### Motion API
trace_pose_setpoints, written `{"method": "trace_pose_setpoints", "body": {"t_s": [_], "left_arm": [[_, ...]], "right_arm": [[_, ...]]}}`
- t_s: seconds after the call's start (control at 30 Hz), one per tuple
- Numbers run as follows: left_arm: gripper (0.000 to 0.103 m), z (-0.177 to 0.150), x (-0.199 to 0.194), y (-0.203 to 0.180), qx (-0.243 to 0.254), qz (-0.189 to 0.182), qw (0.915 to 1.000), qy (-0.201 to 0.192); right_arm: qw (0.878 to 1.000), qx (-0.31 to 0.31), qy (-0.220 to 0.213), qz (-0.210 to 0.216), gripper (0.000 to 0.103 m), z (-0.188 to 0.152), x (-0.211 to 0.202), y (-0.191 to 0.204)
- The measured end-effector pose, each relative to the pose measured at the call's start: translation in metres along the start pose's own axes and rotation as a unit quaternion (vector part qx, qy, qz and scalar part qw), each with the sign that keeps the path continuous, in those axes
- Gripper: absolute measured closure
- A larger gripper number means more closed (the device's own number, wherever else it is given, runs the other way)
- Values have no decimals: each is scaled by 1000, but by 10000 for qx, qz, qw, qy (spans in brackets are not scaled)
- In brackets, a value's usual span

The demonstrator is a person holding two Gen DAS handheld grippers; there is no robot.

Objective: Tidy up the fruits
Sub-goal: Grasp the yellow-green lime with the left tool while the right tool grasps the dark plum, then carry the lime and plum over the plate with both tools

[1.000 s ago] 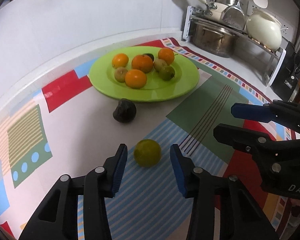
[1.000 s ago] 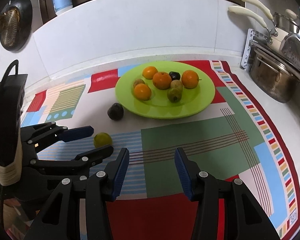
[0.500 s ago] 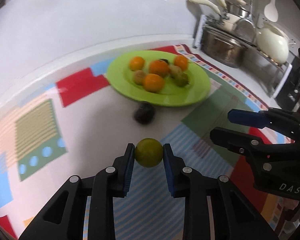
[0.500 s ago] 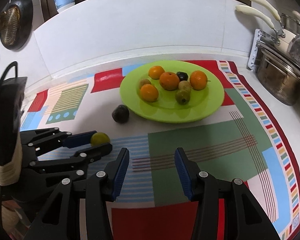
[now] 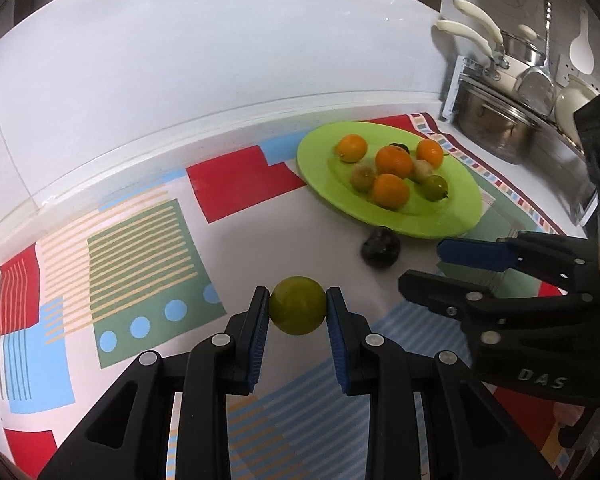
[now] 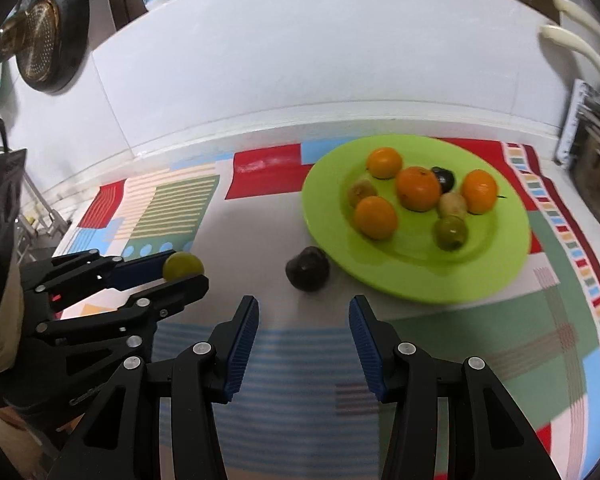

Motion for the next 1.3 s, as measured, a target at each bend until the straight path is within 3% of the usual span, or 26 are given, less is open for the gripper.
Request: {"method": "trace_pose_setpoints", "body": {"t_s": [0.37, 0.6, 0.73, 1.3], "left_arm": [[74, 10, 10, 3, -39, 10, 10000, 2], [74, 12, 13, 6, -55, 34, 10000, 19], [74, 11, 14, 7, -69, 47, 10000, 36], [74, 13, -16, -6, -16, -53, 9998, -186]], "right_arm": [[9996, 132, 236, 85, 57, 5, 34, -3], [9994, 152, 281, 107, 62, 10, 45, -3], [9996, 135, 252, 40, 71, 11, 47, -3], [9998, 160, -76, 80, 71, 6, 5, -1]]}}
Point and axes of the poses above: each gripper's, at about its wrist camera, not at the fingertips, and x roughly the way its jaws point, y to its left, z to its top, the point moved 7 cm from there along x, roughly the way its jaws point, and after that the axes turned 1 degree about z, right-handed, at the moved point
